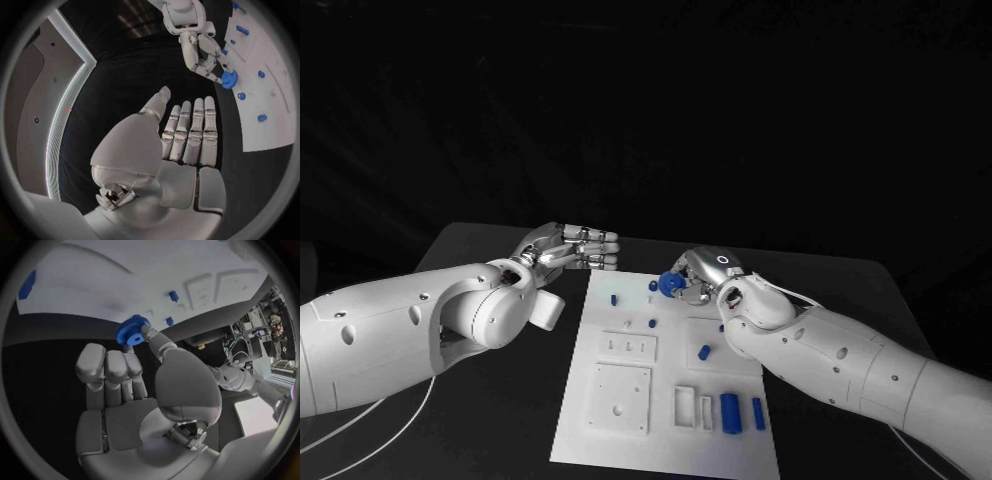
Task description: Assemble the parts on the task board
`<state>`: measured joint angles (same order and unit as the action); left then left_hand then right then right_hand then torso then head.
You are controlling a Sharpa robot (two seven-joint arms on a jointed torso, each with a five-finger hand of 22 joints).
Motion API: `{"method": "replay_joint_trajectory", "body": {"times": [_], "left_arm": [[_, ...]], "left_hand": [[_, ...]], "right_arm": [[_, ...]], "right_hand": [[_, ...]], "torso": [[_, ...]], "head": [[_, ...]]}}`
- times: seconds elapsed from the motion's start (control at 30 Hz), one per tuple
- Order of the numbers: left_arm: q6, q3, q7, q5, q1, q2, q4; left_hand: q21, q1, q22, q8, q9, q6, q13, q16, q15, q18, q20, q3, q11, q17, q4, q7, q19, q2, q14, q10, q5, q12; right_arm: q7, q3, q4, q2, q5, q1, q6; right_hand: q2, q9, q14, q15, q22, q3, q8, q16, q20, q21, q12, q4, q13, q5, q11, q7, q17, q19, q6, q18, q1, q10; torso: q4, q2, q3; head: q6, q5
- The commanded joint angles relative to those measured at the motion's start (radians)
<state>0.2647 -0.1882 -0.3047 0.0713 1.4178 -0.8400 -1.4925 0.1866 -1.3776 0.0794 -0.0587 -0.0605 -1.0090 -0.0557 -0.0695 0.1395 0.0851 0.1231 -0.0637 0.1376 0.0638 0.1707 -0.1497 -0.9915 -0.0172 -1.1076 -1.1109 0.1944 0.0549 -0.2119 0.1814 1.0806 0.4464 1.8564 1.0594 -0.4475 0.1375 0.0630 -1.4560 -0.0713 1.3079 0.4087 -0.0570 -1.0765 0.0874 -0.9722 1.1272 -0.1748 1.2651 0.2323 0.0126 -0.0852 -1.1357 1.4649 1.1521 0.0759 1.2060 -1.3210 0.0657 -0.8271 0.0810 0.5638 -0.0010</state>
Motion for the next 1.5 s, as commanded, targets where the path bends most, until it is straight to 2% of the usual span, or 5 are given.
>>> {"method": "replay_joint_trajectory", "body": {"times": [0.03,0.27,0.5,0.97,1.5], "left_arm": [[-0.006,0.001,-0.006,0.003,0.002,0.002,-0.004],[-0.007,0.001,-0.007,0.003,0.002,0.008,-0.003],[-0.008,0.001,-0.007,0.003,0.002,0.014,-0.002],[-0.007,0.001,-0.007,0.003,0.003,0.021,0.000],[-0.007,0.002,-0.007,0.002,0.006,0.037,0.010]], "left_hand": [[0.005,0.006,-0.001,-0.003,-0.001,-0.001,-0.001,0.004,-0.001,0.001,0.001,0.000,0.000,0.000,0.005,0.000,0.006,0.003,0.009,0.010,0.005,0.004],[0.008,0.008,0.000,-0.003,-0.001,-0.003,-0.001,0.004,-0.002,0.002,0.000,-0.005,0.000,0.000,0.008,0.001,0.007,0.003,0.008,0.009,0.006,0.004],[0.008,0.008,0.000,-0.003,-0.001,-0.003,-0.001,0.004,-0.002,0.002,0.000,-0.005,0.000,0.000,0.008,0.001,0.007,0.003,0.008,0.009,0.006,0.004],[0.008,0.008,0.000,-0.003,-0.001,-0.003,-0.001,0.004,-0.002,0.002,0.000,-0.005,0.000,0.000,0.008,0.001,0.007,0.003,0.008,0.009,0.006,0.004],[0.010,0.013,0.000,-0.003,-0.001,-0.003,-0.001,0.004,-0.001,0.002,0.001,-0.009,0.000,0.000,0.008,0.000,0.009,0.005,0.010,0.008,0.005,0.004]], "right_arm": [[-0.019,-0.012,-0.007,-0.015,0.022,0.002,-0.011],[-0.017,-0.033,-0.034,-0.061,0.021,0.004,-0.003],[-0.018,-0.049,-0.069,-0.096,0.021,0.004,0.005],[-0.032,-0.055,-0.116,-0.131,0.026,0.005,0.031],[-0.041,-0.061,-0.143,-0.160,0.028,0.005,0.045]], "right_hand": [[0.004,0.001,-0.003,-0.005,0.120,-0.002,-0.005,-0.002,0.007,-0.004,0.002,0.010,0.002,-0.001,0.001,0.007,0.001,0.016,0.012,-0.003,0.000,-0.003],[0.003,0.001,-0.003,-0.006,0.120,-0.004,-0.005,-0.002,0.008,-0.003,0.002,0.017,0.002,0.003,0.002,0.007,0.003,0.016,0.009,-0.004,0.000,-0.002],[0.003,0.001,-0.002,-0.006,0.120,-0.004,-0.005,-0.001,0.008,-0.003,0.001,0.018,0.002,0.003,0.002,0.007,0.003,0.016,0.008,-0.004,0.000,-0.002],[0.004,0.001,-0.002,-0.005,0.119,-0.004,-0.005,0.002,0.007,0.001,-0.005,0.023,-0.001,-0.003,0.001,0.006,0.008,0.015,0.006,-0.004,0.003,0.002],[0.006,0.001,-0.002,-0.005,0.119,-0.006,-0.005,0.003,0.008,0.002,-0.007,0.027,-0.003,0.000,0.001,0.005,0.009,0.016,0.004,-0.004,0.003,0.003]], "torso": [[0.0021,0.000,0.0017],[0.0034,-0.002,-0.0012],[0.0023,-0.001,0.0000],[0.0007,-0.002,-0.0032],[-0.0004,-0.001,-0.0029]], "head": [[-0.002,0.000],[-0.004,-0.001],[-0.005,-0.001],[-0.009,-0.003],[0.001,-0.005]]}}
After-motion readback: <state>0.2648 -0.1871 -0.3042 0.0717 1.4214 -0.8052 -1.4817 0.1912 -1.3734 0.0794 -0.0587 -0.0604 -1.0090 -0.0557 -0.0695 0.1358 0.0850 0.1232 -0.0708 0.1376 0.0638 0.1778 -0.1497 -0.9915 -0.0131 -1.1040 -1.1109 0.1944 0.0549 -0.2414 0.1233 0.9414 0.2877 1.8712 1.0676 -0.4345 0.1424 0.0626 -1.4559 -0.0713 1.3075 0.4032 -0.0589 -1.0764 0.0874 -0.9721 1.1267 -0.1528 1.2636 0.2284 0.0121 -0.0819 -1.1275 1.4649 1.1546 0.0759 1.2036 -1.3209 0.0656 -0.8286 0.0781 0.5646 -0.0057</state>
